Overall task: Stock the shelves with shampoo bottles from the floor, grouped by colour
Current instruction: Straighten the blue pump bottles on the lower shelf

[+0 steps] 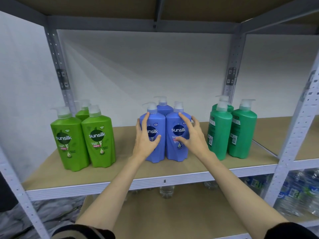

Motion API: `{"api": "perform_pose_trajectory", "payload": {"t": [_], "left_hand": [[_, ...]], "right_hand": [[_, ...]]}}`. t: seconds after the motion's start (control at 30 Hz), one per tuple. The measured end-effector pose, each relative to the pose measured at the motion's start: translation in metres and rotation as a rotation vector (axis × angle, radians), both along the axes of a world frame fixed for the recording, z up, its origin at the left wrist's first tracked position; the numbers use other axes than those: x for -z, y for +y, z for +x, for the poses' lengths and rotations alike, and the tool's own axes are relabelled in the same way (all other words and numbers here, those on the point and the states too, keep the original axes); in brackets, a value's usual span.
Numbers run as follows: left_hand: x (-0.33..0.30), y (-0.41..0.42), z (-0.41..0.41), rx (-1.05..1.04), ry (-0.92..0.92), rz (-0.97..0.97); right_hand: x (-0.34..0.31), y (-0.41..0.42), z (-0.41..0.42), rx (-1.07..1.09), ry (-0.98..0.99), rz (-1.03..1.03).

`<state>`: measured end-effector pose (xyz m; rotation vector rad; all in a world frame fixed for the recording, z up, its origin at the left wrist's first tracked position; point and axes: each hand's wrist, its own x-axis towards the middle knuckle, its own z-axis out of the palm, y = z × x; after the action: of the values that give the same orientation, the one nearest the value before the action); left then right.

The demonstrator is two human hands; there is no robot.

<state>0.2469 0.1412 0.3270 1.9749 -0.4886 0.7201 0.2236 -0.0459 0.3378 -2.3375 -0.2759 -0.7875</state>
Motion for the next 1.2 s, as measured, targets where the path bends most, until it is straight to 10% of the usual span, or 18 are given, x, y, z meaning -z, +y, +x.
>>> {"api": "perform_pose_trajectory", "payload": {"t": [1.2], "left_hand": [[0.004,-0.017,-0.011,-0.185,-0.017,0.028]], "right_hand": [[0.006,0.002,-0.006,-0.113,0.02,0.15]]}}
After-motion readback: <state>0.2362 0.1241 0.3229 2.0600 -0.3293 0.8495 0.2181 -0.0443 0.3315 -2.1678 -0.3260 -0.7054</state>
